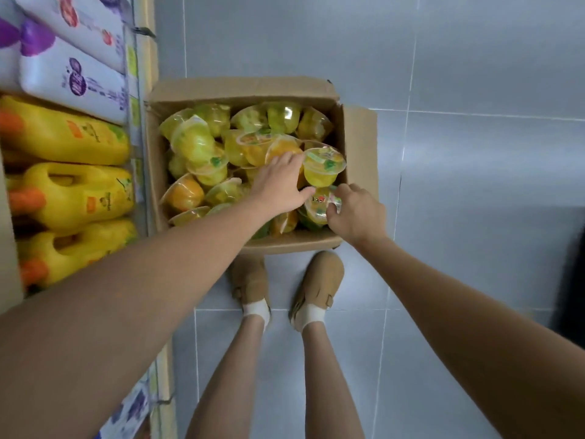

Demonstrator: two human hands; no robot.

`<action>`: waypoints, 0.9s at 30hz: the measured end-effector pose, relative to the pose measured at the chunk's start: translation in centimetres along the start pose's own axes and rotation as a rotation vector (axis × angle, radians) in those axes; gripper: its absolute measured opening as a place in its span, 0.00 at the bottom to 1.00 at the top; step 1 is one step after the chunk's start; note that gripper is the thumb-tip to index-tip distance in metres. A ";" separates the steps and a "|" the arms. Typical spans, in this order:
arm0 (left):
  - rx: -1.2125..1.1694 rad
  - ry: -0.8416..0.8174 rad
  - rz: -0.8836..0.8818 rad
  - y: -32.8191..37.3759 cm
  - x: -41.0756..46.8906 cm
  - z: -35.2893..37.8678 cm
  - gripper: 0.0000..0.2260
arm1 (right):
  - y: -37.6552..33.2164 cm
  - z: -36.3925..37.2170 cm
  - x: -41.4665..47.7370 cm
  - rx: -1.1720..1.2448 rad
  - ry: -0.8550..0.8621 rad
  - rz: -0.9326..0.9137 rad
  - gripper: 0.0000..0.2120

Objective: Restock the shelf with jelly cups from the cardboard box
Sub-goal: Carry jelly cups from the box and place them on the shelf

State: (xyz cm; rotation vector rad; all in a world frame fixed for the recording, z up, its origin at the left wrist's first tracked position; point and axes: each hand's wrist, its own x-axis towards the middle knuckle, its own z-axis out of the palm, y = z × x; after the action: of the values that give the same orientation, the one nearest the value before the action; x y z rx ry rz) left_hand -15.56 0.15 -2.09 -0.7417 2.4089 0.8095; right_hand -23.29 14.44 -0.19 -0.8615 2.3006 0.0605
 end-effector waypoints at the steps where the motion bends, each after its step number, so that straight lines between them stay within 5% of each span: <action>1: 0.011 0.002 0.014 0.1 1.0 0.6 0.33 | 0.5 0.7 0.1 0.006 0.005 -0.012 0.16; 11: 0.202 -0.072 0.046 0.4 7.2 3.3 0.38 | 2.7 5.8 3.2 -0.058 -0.080 -0.200 0.38; 27: -0.229 0.081 -0.019 0.1 0.1 -1.5 0.35 | 1.8 1.7 0.0 0.162 -0.073 -0.008 0.34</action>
State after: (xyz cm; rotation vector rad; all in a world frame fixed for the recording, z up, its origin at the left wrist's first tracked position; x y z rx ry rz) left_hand -16.07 -0.81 -1.07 -0.8996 2.4009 1.0792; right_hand -23.39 16.33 -1.85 -0.7724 2.2002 -0.0947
